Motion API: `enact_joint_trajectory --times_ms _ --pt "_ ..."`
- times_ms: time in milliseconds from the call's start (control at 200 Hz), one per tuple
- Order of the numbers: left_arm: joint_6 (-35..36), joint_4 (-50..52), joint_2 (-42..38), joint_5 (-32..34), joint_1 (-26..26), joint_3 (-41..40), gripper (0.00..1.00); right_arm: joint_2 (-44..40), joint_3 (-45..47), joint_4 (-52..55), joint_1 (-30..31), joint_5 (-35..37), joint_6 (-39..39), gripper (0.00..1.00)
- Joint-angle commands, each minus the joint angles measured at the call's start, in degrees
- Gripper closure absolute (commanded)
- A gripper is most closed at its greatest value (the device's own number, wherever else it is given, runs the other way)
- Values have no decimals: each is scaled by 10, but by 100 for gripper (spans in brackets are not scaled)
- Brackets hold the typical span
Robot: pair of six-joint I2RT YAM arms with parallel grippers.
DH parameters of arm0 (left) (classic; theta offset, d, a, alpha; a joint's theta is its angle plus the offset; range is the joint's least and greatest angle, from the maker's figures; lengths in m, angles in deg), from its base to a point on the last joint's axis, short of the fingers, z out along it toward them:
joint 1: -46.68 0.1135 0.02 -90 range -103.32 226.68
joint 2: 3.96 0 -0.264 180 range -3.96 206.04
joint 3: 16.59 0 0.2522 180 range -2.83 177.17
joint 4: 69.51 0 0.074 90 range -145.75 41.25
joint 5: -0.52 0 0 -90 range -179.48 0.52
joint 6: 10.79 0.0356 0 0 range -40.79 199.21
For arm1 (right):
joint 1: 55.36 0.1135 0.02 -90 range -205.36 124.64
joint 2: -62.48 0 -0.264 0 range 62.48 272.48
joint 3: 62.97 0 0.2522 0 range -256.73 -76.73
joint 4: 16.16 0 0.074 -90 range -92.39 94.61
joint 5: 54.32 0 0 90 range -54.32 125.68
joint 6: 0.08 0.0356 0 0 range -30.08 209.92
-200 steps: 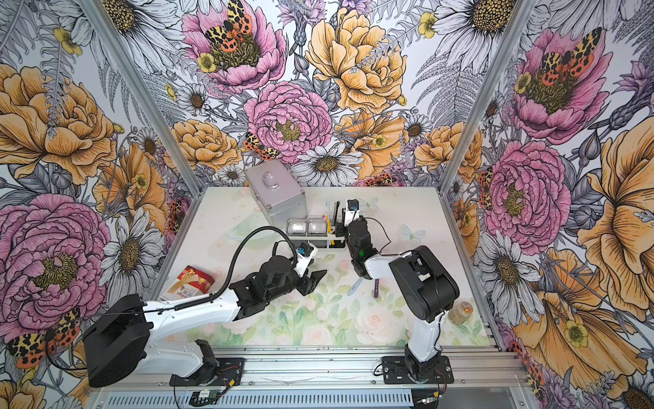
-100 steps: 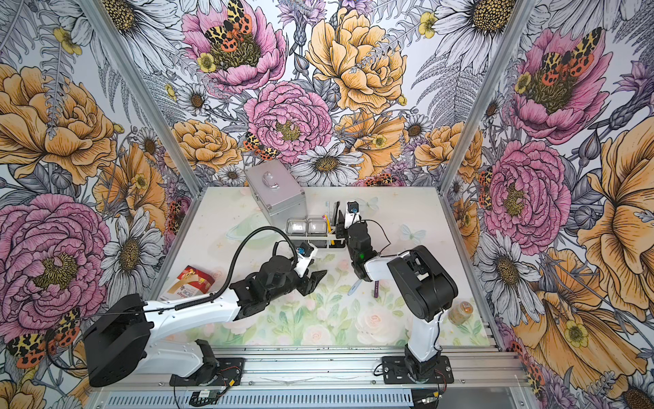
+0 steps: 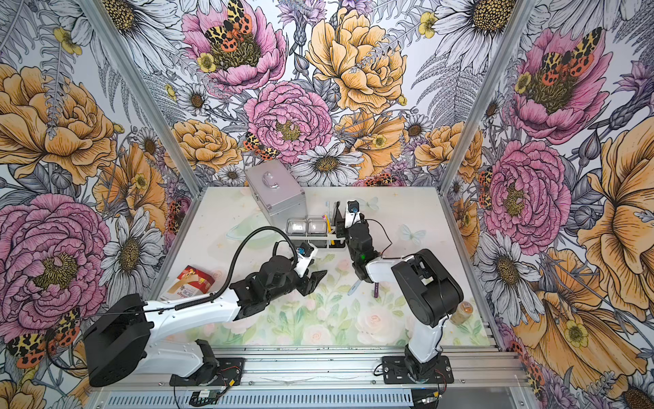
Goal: Place the toothbrush into the toothbrush holder
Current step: Place the toothbrush in the toothbrush holder.
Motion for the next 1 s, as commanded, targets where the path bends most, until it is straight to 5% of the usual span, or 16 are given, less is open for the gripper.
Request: enact_joint_trajectory --times_ms 0,595,996 --pt "-10 -5 9 -12 4 2 38 -30 11 -2 5 12 -18 42" --pt "-7 0 48 -4 -4 29 38 -120 28 19 10 17 -42 39" --pt "20 78 127 52 -60 128 38 -259 43 247 8 136 27 39"
